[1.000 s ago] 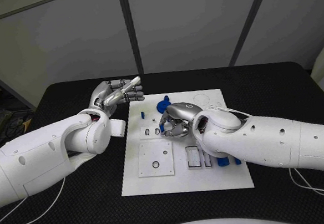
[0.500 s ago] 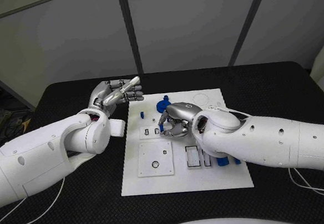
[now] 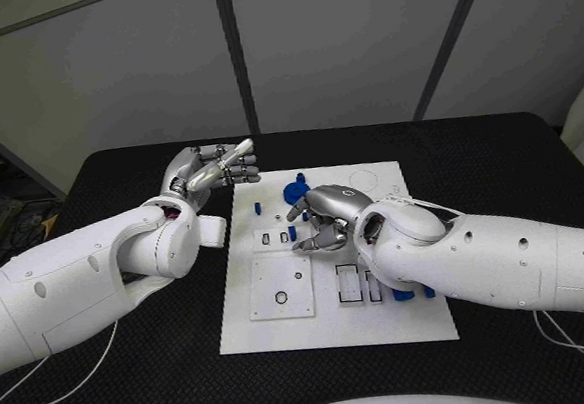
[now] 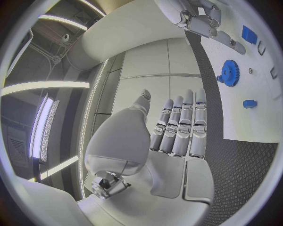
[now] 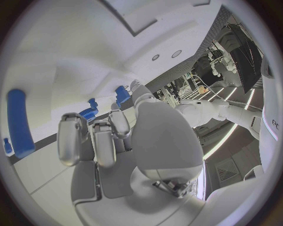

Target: Assemble the parts on the task board

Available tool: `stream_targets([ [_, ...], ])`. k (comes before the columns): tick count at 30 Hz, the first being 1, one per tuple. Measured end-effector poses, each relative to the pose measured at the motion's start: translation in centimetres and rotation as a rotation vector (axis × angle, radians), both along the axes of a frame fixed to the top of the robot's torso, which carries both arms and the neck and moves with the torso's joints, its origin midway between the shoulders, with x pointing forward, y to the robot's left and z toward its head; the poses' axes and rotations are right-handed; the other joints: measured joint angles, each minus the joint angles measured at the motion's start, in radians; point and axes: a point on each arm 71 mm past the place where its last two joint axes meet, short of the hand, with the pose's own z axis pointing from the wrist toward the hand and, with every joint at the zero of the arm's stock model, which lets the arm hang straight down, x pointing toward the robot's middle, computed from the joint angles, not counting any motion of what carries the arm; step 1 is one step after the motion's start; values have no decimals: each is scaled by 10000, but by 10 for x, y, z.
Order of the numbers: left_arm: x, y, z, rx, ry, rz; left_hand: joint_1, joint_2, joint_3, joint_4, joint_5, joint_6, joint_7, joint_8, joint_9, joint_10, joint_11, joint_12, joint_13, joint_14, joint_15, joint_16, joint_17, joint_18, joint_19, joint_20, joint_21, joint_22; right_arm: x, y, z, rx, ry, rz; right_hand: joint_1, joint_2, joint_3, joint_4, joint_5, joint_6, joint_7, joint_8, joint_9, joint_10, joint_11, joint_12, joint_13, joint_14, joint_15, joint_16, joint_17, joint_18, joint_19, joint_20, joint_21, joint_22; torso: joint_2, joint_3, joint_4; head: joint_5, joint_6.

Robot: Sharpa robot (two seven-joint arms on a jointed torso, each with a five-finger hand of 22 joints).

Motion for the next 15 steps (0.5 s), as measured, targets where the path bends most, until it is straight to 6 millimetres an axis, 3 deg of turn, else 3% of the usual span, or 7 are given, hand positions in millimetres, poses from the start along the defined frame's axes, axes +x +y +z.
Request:
stream_targets([
  [3, 1, 2, -1, 37, 21, 40, 2, 2, -4, -4, 0, 21, -21, 0, 1, 49, -4, 0, 0, 67, -16, 0, 31, 0, 58, 16, 28, 17, -6, -5, 5, 296, -102, 118, 104, -94, -202, 205, -6, -20, -20, 0, 14, 0, 0, 0, -9, 0, 0, -32, 0, 0, 0, 0, 0, 0, -9, 0, -3, 11, 14],
  [6, 2, 5, -1, 169, 42, 87, 54, 53, -58, -58, 0, 251, -143, 0, 15, 508, -148, 80, 85, 468, -142, 220, 176, 1, 321, -104, 236, 99, -10, -11, 13, 671, -245, 198, 237, 39, -224, 342, -51, -33, -33, 0, 29, 0, 0, 0, -9, 0, 0, -32, -1, 0, 0, 0, -41, 0, -12, 2, -14, 19, 37],
  [11, 2, 8, -3, 603, 104, 41, -16, 200, -69, -69, 0, 719, -318, 132, 106, 1342, -451, 489, 319, 1605, -503, 991, 644, -1, 1035, -378, 765, 369, -7, -22, 36, 1466, -519, 313, 600, 323, -150, 351, 103, 364, -56, 333, 136, -28, -29, 0, -32, 0, 0, -84, -2, 1, -43, -43, -124, -71, -15, 3, -12, -12, 108],
  [12, 2, 8, -3, 838, 169, -17, 94, 356, -64, -74, 0, 829, -434, 200, 135, 1666, -605, 678, 443, 2320, -712, 1573, 1010, 1, 1518, -597, 1183, 585, -4, -28, 46, 1808, -549, 285, 671, 394, -106, 308, 246, 523, -66, 426, 159, -35, -36, 0, -36, 0, 0, -109, -2, -1, -83, -42, -141, -113, -17, 4, -8, -12, 119],
  [13, 2, 8, -4, 895, 191, -32, 133, 394, -48, -90, 0, 844, -449, 201, 136, 1710, -629, 708, 463, 2460, -749, 1691, 1088, 0, 1618, -636, 1265, 631, -3, -30, 48, 1885, -552, 269, 681, 403, -97, 300, 276, 554, -71, 442, 164, -35, -36, 0, -36, 0, 0, -109, -2, -1, -96, -52, -141, -120, -18, 5, -6, -12, 122],
  [15, 1, 9, -5, 1329, 367, -140, 346, 608, 127, -213, 0, 860, -465, 202, 142, 1867, -756, 899, 614, 3254, -960, 2908, 2035, 0, 2237, -871, 1858, 956, 3, -41, 62, 2412, -512, 103, 763, 486, -43, 245, 514, 745, -91, 543, 189, 3, -75, 0, -12, 0, 0, -109, -2, -1, -110, -40, -142, -167, -26, 11, -4, 30, 128],
])
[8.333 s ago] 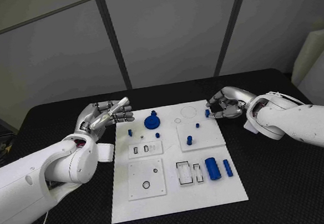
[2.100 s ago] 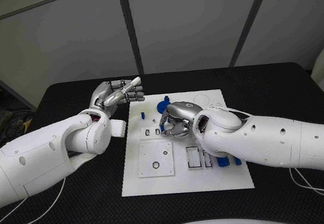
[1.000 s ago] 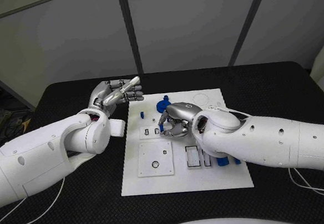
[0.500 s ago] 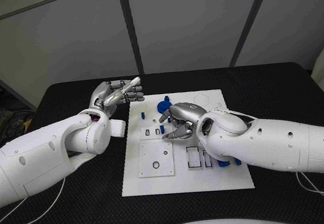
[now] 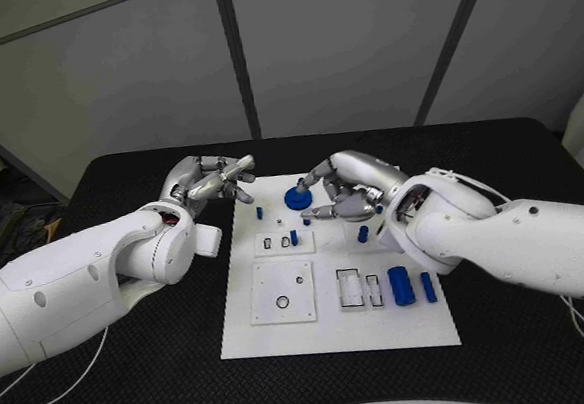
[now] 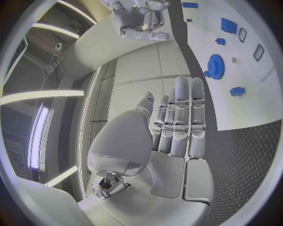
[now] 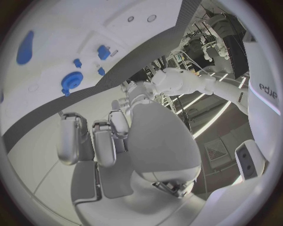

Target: Assemble the parts on the task board

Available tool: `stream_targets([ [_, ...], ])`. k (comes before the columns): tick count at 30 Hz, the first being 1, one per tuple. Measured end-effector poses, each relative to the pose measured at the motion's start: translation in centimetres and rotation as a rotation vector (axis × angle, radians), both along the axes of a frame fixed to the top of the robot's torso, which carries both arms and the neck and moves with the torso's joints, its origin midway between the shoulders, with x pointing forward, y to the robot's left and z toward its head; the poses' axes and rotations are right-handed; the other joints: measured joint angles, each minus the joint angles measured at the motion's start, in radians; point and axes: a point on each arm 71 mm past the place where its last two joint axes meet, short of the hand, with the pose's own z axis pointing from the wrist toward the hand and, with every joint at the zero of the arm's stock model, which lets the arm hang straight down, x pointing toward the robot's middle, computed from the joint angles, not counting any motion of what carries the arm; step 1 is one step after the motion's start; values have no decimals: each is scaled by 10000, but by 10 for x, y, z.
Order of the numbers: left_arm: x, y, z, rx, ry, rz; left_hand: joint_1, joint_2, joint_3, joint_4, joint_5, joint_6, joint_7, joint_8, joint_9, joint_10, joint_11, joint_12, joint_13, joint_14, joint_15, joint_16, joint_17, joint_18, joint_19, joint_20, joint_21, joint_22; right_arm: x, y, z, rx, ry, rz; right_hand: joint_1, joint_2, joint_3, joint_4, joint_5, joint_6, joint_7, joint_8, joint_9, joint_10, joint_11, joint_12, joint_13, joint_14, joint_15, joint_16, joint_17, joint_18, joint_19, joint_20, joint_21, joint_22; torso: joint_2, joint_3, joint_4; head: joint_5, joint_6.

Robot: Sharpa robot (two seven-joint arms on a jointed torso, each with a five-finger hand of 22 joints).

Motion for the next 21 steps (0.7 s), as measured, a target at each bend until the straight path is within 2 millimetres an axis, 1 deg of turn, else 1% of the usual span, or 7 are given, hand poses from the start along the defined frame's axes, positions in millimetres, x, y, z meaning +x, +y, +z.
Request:
stream_targets([
  [3, -3, 1, -2, 764, 351, -262, 23, 23, 85, -76, 40, 85, -245, 371, 190, 60, -215, 990, 869, 325, -207, 4556, 4253, -12, 923, -350, 2317, 2269, 10, -17, 16, 649, 228, -311, 9, 9, 4, -4, 99, 54, -30, 8, 0, 17, -17, 40, 29, 0, 0, -100, 0, 1, -52, -52, -112, -131, -38, 21, 1, 47, -1],
  [5, -4, 0, -2, 1411, 603, -564, -145, 13, 54, -17, 41, 39, -223, 678, 362, -111, -247, 1931, 1665, 319, -222, 6799, 6401, -861, 1169, -448, 3921, 4123, 16, -29, 25, 1000, 357, -544, 10, 10, 4, -4, 99, 79, -54, 45, -1, 17, -17, 40, 29, 0, 0, -116, -1, 1, -52, -52, -123, -185, -79, 44, -8, 80, -26],
  [7, -5, -2, 0, 2050, 785, -913, -528, -203, -174, 178, 41, 183, -367, 1036, 584, -6, -430, 2926, 2458, 320, -329, 8262, 7769, -862, 1564, -516, 5189, 5702, 24, -42, 37, 1348, 446, -860, 47, 48, 4, -4, 141, 112, -21, 45, -1, 54, -53, 40, 29, 0, 0, -116, -1, 1, -52, -52, -123, -206, -117, 63, -31, 110, -53],
  [11, -5, -12, 4, 3586, 1218, -1815, -1221, -214, -581, 584, 38, 178, -646, 1828, 1163, 75, -598, 5983, 5323, 319, -545, 9494, 8224, -862, 2035, -638, 6836, 7796, 35, -64, 52, 1792, 573, -1360, 46, 49, 4, -4, 373, 283, -68, 136, -1, 90, -89, 40, 49, 0, 0, -116, -1, 1, -70, -71, -123, -206, -205, 106, -86, 157, -86],
  [13, -1, -21, 9, 4470, 1432, -2272, -1478, -291, -824, 793, 38, 210, -756, 2423, 1662, 849, -797, 8791, 8238, 321, -649, 9685, 8239, -876, 2265, -735, 7481, 8701, 37, -71, 56, 1930, 640, -1508, -11, 106, 4, -4, 482, 312, -69, 160, -1, 90, -89, 40, 51, 38, -38, -158, -1, 1, -85, -86, -123, -206, -254, 128, -106, 160, -101],
  [14, 1, -25, 11, 4876, 1503, -2450, -1560, -209, -894, 864, 38, 253, -828, 2664, 1864, 1025, -825, 9514, 9026, 332, -666, 9701, 8239, -1278, 2370, -751, 7716, 9053, 38, -73, 57, 1968, 661, -1554, -23, 118, 4, -4, 482, 312, -69, 160, -1, 90, -89, 40, 52, 38, -38, -158, -1, 1, -85, -86, -123, -206, -271, 136, -113, 159, -113],
  [21, 20, -43, 17, 7844, 2084, -3149, -1974, 18, -1424, 1399, -2, -166, -1035, 3828, 3162, 1118, -909, 10737, 10431, 332, -738, 9723, 8239, -1325, 2516, -809, 8222, 9832, 41, -80, 61, 2065, 770, -1744, -72, 167, 3, -5, 848, 312, -69, 160, -12, 92, -91, 40, 51, -1, -75, -158, -2, 2, -85, -86, -123, -207, -404, 205, -142, 174, -219],
])
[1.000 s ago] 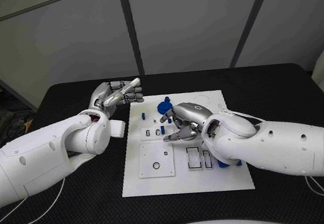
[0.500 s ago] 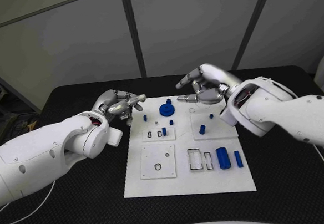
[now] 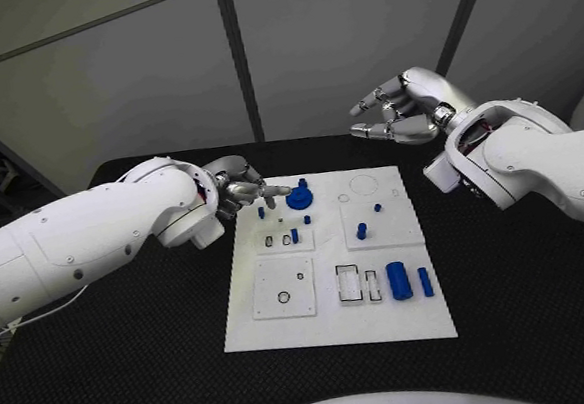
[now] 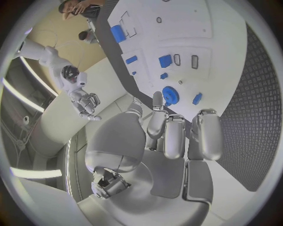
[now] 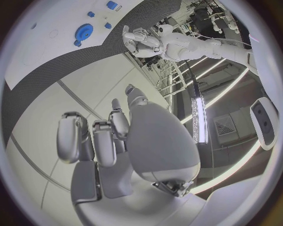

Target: Assemble the parts on the task board

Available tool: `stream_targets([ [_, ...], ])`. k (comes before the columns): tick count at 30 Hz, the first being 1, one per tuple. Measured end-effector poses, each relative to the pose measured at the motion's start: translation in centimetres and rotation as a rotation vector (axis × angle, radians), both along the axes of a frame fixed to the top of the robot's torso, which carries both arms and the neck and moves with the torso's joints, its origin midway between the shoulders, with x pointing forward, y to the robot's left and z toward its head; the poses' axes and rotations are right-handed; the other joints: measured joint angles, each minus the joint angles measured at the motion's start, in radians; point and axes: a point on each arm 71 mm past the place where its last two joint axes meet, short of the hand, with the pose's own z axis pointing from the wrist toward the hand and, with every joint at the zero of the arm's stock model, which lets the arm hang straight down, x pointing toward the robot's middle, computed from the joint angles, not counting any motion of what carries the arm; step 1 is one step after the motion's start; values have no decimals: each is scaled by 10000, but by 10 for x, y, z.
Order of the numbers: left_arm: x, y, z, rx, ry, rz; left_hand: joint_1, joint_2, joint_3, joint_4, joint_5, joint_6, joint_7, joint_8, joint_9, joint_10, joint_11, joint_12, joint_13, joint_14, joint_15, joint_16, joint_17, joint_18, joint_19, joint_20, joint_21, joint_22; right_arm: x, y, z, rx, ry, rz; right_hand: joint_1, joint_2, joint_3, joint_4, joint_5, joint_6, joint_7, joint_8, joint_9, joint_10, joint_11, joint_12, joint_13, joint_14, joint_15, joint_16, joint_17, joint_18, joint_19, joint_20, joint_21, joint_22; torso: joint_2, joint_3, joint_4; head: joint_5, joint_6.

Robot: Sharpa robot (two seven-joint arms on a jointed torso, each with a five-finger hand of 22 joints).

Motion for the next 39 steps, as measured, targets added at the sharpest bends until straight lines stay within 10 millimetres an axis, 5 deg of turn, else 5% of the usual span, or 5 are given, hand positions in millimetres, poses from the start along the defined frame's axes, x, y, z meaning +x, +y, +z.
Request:
stream_targets([
  [6, 9, -18, 1, 1343, 30, -451, -117, 3, -335, 281, 0, -348, 37, 351, 579, -93, 23, 1, 86, 0, 0, 0, -1, 0, 0, 0, 46, 88, 2, -2, 0, -99, 102, -169, -54, -54, -27, 25, 245, 0, 0, 0, -35, 34, -33, 0, -1, -1, 0, 1, -1, -1, 0, 0, 0, 11, -68, 32, -28, 39, -37],
  [17, 14, -41, -8, 2537, 332, -1091, -397, 56, -854, 636, 1, -861, 164, 115, 767, -93, 23, 228, 361, 0, 0, 0, -2, -1, 107, 0, 338, 599, 5, -2, -3, -376, 275, -562, -53, -54, -28, 25, 1087, -89, 20, 0, -95, 34, -33, 0, -86, -1, 0, -43, -1, -1, -19, -19, -86, -110, -68, 38, -9, 3, -101],
  [25, 14, -44, -14, 3105, 795, -1498, -250, 122, -1039, 627, 1, -1126, 322, -374, 710, -119, 178, 228, 391, -12, 61, 0, -2, 0, 196, 90, 531, 629, 8, -3, -5, -497, 389, -765, -53, -54, -28, 24, 1111, -118, -8, 0, -104, 34, -32, -49, -132, -1, 1, -79, -2, 162, -39, -40, -130, -199, -49, 29, -12, -1, -120],
  [39, 12, -53, -20, 3600, 1338, -2109, -117, 254, -1119, 595, 1, -1126, 321, -545, 664, -252, 295, 70, 209, 0, 74, -57, -3, 1, 231, 125, 531, 628, 10, -3, -6, -582, 488, -902, -53, -54, -28, 24, 1146, -156, 25, 0, -115, -4, 5, -49, -150, -1, 1, -78, -2, 160, -39, -39, -167, -229, -35, 13, -23, 0, -205],
])
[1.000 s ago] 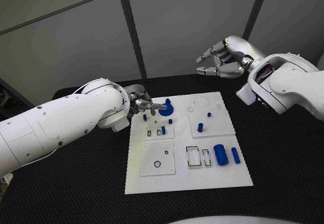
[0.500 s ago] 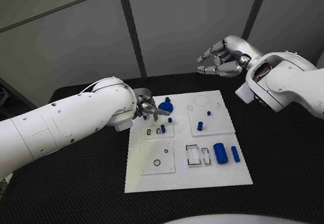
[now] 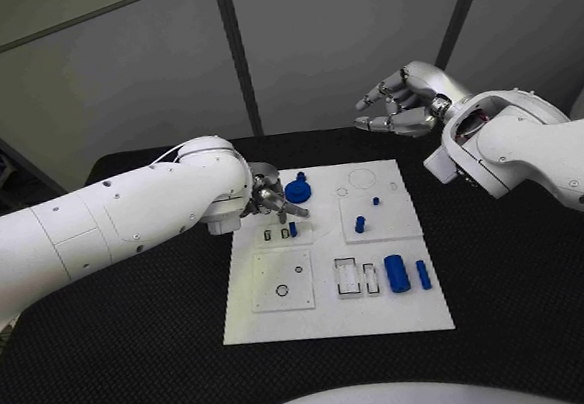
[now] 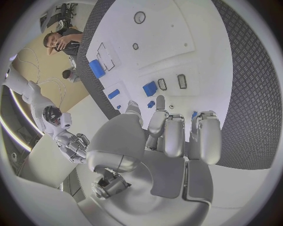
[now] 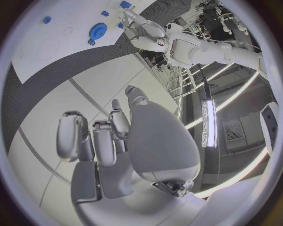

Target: Assemble the parts on the task board

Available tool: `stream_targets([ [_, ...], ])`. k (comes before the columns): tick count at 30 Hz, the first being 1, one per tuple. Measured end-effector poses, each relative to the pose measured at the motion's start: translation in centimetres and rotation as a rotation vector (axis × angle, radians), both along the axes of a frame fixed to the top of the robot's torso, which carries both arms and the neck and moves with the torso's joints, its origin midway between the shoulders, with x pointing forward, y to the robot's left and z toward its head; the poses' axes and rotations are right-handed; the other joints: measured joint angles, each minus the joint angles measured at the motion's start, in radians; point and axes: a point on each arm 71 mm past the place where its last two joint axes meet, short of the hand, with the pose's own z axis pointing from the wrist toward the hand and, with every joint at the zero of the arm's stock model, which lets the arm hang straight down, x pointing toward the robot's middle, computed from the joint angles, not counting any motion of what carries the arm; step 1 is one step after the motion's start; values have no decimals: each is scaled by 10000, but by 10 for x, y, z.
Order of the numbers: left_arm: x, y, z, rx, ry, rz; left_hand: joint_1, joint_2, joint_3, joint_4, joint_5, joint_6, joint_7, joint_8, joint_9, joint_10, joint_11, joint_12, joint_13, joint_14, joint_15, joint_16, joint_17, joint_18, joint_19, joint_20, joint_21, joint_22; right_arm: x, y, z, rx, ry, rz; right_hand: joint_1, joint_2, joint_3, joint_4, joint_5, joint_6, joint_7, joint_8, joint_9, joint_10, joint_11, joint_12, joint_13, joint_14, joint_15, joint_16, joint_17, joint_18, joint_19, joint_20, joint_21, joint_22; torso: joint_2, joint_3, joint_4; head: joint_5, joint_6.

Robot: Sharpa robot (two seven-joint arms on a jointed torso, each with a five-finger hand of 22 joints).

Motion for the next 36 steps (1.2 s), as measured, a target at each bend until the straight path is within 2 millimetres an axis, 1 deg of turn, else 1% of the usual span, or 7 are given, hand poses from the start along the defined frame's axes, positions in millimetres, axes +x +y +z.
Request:
stream_targets([
  [4, 0, -2, -1, 53, 83, -75, 107, 1, -27, -28, 0, 0, 0, -67, -12, -38, -3, -31, -69, 0, 0, 0, 0, 0, 0, 0, 0, 0, 0, -1, 0, -15, 18, -34, 0, 0, 0, 0, 40, 0, 0, -37, 0, 0, 0, -61, -28, 0, 0, -60, -1, 0, -36, 36, 0, -27, 2, -2, 4, -15, -39],
  [5, 0, -2, -1, 66, 104, -92, 175, 69, -9, -47, 0, 0, 0, -95, -12, -38, -3, -31, -69, -23, 23, 0, 0, -1, 0, 0, 0, -1, 0, -1, 0, -18, 23, -41, 0, 0, 0, 0, 46, 0, 0, -37, 0, 0, 0, -67, -28, 0, 0, -60, -1, 0, -35, 36, 0, -28, 2, -2, 4, -19, -47],
  [11, 0, -2, -2, 130, 178, -118, 341, 156, 49, -158, 0, 38, 37, -193, -21, -38, -3, -75, -69, -35, 34, 0, 0, 0, -1, 0, 0, -1, 1, -1, -1, -32, 44, -72, 0, 0, 0, 0, 46, 0, 0, -37, 0, 0, 0, -68, -51, 0, 0, -60, -1, -1, -72, -1, 1, -49, 5, -2, 4, -37, -92],
  [13, 0, -2, -3, 156, 206, -127, 381, 122, 85, -195, 0, 58, 58, -193, -21, -38, -3, -75, -69, -34, 34, 0, 0, 1, -1, 0, 0, -1, 1, -2, -1, -37, 50, -81, 0, 0, 0, 0, 46, 1, 0, -37, 1, 0, 0, -68, -51, 0, 0, -60, -1, -1, -71, -1, 1, -49, 4, -2, 4, -37, -111],
  [21, -1, -4, -6, 239, 338, -213, 543, 253, 171, -336, 0, 184, 34, -232, -16, -38, -3, -75, -57, -35, 34, 0, -1, 0, -1, 0, 0, -2, 1, 0, -1, -40, 72, -75, 0, 0, 0, 0, 46, 1, 1, -37, 1, -37, -38, -68, -66, 0, 0, -60, -1, -1, -71, -1, -42, -72, -7, 0, 13, -37, -182],
  [27, -2, -4, -7, 283, 410, -249, 631, 208, 235, -399, 0, 244, 23, -232, 12, -38, -3, -75, -25, -35, 34, 0, -1, 1, -1, 0, 39, -3, 2, 1, -1, -43, 86, -61, 0, 0, 0, 0, 46, 2, 1, -36, 2, -37, -37, -68, -65, 0, 0, -60, -1, -1, -71, -1, -42, -72, -12, 2, 13, -32, -198],
  [36, -3, -6, -9, 314, 501, -338, 764, 264, 334, -554, 0, 327, -38, -232, 68, -38, -3, -75, 25, -35, 34, 1, -2, 0, 23, 24, 78, -3, 2, 3, -1, -44, 100, -35, 0, 0, 0, 0, 46, 2, 1, -36, -7, -36, -37, -68, -65, 0, 0, -60, -2, -1, -71, 0, -42, -71, -13, 2, 13, -40, -217],
])
